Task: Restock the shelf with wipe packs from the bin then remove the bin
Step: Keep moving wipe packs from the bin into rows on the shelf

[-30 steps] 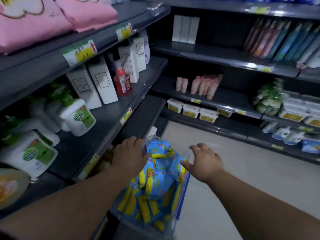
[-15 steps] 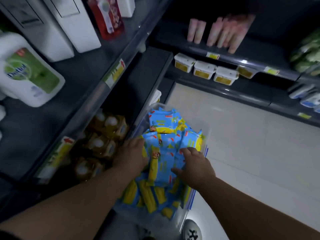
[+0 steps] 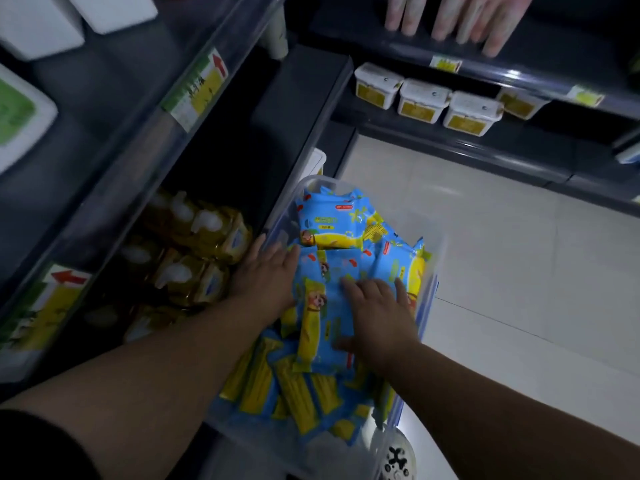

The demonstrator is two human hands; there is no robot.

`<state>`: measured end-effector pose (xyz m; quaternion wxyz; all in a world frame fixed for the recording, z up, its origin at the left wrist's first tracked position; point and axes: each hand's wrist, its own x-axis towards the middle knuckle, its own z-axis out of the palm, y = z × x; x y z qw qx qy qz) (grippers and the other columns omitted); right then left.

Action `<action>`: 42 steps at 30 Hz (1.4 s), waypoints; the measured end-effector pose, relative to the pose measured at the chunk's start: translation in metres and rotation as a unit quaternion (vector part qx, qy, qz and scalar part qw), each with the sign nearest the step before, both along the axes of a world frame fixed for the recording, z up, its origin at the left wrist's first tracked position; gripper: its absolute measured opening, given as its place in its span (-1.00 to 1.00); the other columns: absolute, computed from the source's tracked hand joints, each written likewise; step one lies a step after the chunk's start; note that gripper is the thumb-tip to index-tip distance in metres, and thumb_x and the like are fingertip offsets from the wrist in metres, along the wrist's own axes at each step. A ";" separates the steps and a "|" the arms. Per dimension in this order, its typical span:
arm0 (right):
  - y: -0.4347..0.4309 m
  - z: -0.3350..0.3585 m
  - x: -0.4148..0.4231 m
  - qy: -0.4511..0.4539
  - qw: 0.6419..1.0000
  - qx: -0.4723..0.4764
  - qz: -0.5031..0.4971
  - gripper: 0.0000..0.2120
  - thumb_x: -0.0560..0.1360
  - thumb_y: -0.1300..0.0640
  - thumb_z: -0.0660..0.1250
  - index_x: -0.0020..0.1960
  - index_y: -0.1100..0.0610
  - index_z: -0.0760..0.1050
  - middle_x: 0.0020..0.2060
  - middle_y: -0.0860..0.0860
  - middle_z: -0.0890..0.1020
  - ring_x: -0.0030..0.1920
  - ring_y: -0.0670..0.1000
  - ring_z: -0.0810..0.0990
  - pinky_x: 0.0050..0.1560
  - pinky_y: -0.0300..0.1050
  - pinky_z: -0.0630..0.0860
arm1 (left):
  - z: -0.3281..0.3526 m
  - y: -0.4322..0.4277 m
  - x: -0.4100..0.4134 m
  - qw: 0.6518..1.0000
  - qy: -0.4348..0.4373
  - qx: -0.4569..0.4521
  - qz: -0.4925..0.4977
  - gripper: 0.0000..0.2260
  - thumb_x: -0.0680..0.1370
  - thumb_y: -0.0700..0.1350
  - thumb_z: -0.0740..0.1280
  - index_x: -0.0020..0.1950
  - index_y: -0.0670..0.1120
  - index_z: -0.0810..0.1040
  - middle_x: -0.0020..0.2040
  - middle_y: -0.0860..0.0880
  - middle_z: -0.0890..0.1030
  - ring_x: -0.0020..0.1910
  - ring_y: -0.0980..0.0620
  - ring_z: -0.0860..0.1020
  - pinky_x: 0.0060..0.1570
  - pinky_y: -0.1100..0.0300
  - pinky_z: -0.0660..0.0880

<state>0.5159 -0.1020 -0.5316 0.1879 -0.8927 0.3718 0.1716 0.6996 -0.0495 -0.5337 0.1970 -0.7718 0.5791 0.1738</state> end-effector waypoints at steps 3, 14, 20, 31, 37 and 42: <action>-0.001 0.002 0.001 -0.005 1.000 -0.016 0.000 -0.15 0.38 -0.25 0.39 0.52 -0.02 0.09 0.34 0.00 0.35 0.41 0.09 0.23 0.50 0.10 -0.14 | -0.004 -0.003 -0.001 1.000 0.000 -0.008 -0.002 -0.22 0.55 0.22 0.20 0.56 -0.11 -0.11 0.54 -0.06 0.14 0.54 -0.05 0.00 0.46 -0.03 -0.32; -0.025 0.012 -0.008 -0.229 0.877 0.252 -0.339 -0.59 0.39 0.24 0.48 0.13 -0.06 0.46 -0.15 -0.11 0.58 -0.06 0.00 0.61 0.06 0.01 0.59 | -0.016 0.005 -0.002 0.993 0.095 -0.073 0.021 -0.29 0.57 0.00 0.32 0.56 0.12 -0.07 0.39 -0.07 0.27 0.39 -0.12 0.27 0.41 0.00 0.16; -0.023 0.034 -0.011 -0.256 0.813 0.353 -0.386 -0.70 0.50 0.34 0.32 0.05 -0.04 0.46 -0.17 0.02 0.60 -0.07 0.16 0.66 -0.08 0.29 0.61 | 0.008 0.020 -0.002 0.959 0.225 -0.143 0.094 -0.57 0.61 -0.20 0.20 0.44 0.15 0.33 0.29 -0.10 0.35 0.10 -0.17 0.49 0.05 0.03 0.48; -0.027 0.127 -0.011 -0.294 0.764 0.403 -0.410 -0.72 0.54 0.33 0.30 0.15 0.04 0.37 -0.12 0.08 0.57 -0.29 0.05 0.52 -0.47 -0.16 0.51 | 0.121 0.042 -0.006 0.926 0.180 -0.301 0.138 -0.55 0.48 -0.28 0.35 0.31 0.09 0.50 0.07 -0.04 0.41 0.02 -0.11 0.49 -0.02 0.15 0.44; -0.029 0.188 -0.015 -0.331 0.712 0.460 -0.415 -0.75 0.59 0.30 0.24 0.24 0.11 0.41 -0.12 0.11 0.65 -0.22 0.07 0.64 -0.48 -0.13 0.55 | 0.195 0.068 -0.026 0.906 0.077 -0.409 0.079 -0.46 0.36 -0.23 0.13 0.32 0.09 0.36 -0.09 -0.01 0.35 -0.18 0.01 0.45 -0.23 0.24 0.39; -0.018 0.257 -0.030 -0.353 0.718 0.490 -0.347 -0.65 0.63 0.26 0.17 0.36 0.00 0.31 -0.09 0.08 0.62 -0.26 0.08 0.59 -0.58 -0.11 0.51 | 0.270 0.094 -0.072 0.853 0.079 -0.494 0.152 -0.42 0.37 -0.39 0.22 0.36 -0.03 0.47 -0.04 -0.05 0.38 -0.09 0.11 0.36 -0.12 0.26 0.32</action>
